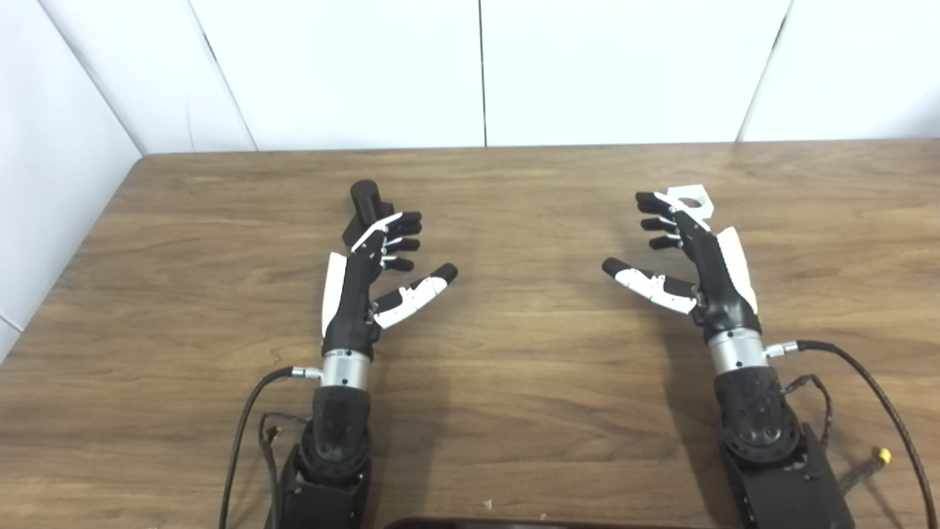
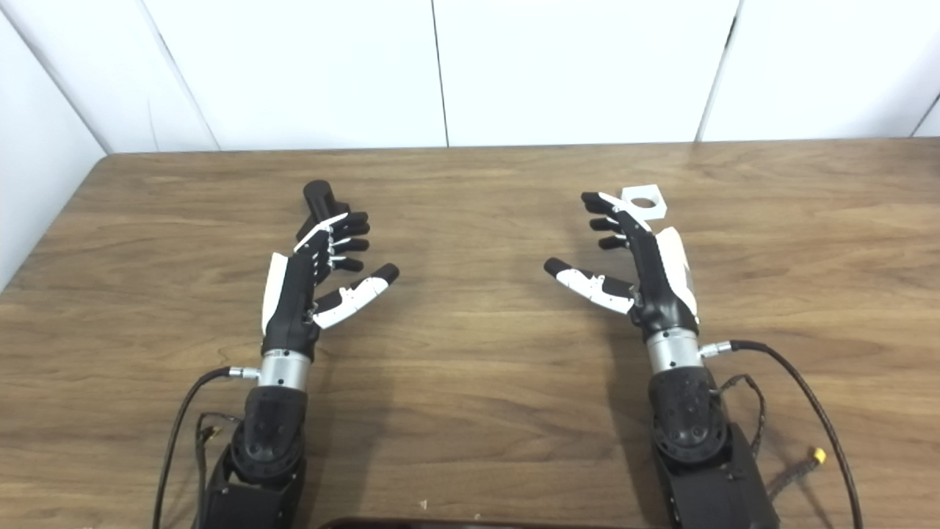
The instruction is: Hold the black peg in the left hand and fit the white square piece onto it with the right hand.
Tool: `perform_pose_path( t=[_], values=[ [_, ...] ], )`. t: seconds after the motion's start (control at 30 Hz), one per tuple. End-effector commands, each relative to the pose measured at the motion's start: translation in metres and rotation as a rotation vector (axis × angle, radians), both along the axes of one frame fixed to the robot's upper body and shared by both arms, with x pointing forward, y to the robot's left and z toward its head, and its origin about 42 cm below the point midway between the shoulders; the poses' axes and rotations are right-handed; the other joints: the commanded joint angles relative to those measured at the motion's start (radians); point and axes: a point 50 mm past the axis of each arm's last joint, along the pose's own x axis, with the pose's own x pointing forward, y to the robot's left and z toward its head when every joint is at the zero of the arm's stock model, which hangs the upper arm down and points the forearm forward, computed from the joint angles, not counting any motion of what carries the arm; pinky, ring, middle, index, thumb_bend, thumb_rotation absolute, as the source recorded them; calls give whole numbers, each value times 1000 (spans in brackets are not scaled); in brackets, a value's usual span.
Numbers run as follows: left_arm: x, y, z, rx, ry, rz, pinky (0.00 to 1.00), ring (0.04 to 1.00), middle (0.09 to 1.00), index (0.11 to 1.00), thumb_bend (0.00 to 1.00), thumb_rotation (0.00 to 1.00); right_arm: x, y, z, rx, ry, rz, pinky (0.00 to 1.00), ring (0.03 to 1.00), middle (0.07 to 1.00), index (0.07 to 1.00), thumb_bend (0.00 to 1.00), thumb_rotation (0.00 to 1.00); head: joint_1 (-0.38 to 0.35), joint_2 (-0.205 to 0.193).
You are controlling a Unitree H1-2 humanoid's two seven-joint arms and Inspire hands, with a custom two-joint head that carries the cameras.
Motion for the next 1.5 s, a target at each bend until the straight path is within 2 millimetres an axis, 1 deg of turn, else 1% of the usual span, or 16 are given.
perform_pose_path(
  t=[0.0,0.07,0.17,0.3,0.4,0.6,0.87,0.9,0.97,1.07,1.13,1.17,1.3,1.37,1.4,1.47],
  values=[
    [11,-1,20,5,-93,7,590,699,753,737,750,310,9,3,17,11,-71,8,657,751,802,801,628,352,4,2],
    [11,-1,20,6,-93,11,587,696,753,736,748,310,10,3,17,12,-70,9,659,755,804,802,629,359,6,2],
    [11,-2,20,1,-96,15,587,691,752,734,756,314,10,2,16,13,-69,8,660,756,805,803,625,352,39,0],
    [12,-7,20,2,-99,10,573,692,757,735,760,311,8,-5,16,15,-68,6,664,749,799,799,622,348,117,-1],
    [13,-13,19,3,-98,8,563,695,750,735,761,316,8,-10,16,13,-69,2,644,748,798,798,614,343,148,-6],
    [13,-17,20,-3,-97,15,565,695,748,727,776,314,9,-14,16,17,-80,11,627,750,801,801,604,347,147,-3],
    [14,-11,21,8,-110,44,568,699,748,728,758,300,10,-14,17,11,-79,8,620,746,799,799,616,381,145,-3],
    [14,-10,22,29,-108,72,575,708,756,730,749,297,10,-14,17,10,-78,7,621,747,799,799,618,381,143,-3],
    [15,-7,25,88,-116,135,564,691,738,705,774,326,10,-14,17,10,-76,7,624,749,799,799,621,388,143,-2],
    [18,-3,29,139,-144,198,630,729,752,693,758,305,11,-15,17,7,-77,7,614,738,797,795,612,366,144,-4],
    [20,0,33,163,-155,238,753,804,793,698,734,305,11,-15,18,9,-80,8,616,741,798,796,608,359,144,-4],
    [21,1,34,168,-159,251,794,828,806,700,727,305,11,-16,18,9,-81,8,617,742,799,797,606,357,145,-3],
    [25,10,45,187,-204,277,707,797,800,704,736,300,13,-16,19,9,-84,9,621,745,804,799,598,345,145,-6],
    [26,12,48,204,-216,283,679,790,797,704,736,302,14,-16,20,11,-84,9,623,747,803,799,597,341,146,-6],
    [26,14,50,219,-225,289,672,789,797,704,736,301,14,-17,20,13,-83,8,625,748,804,799,598,340,147,-6],
    [28,17,54,250,-232,302,690,803,804,707,731,302,15,-17,21,10,-82,7,628,751,805,799,598,341,148,-6]
  ],
)
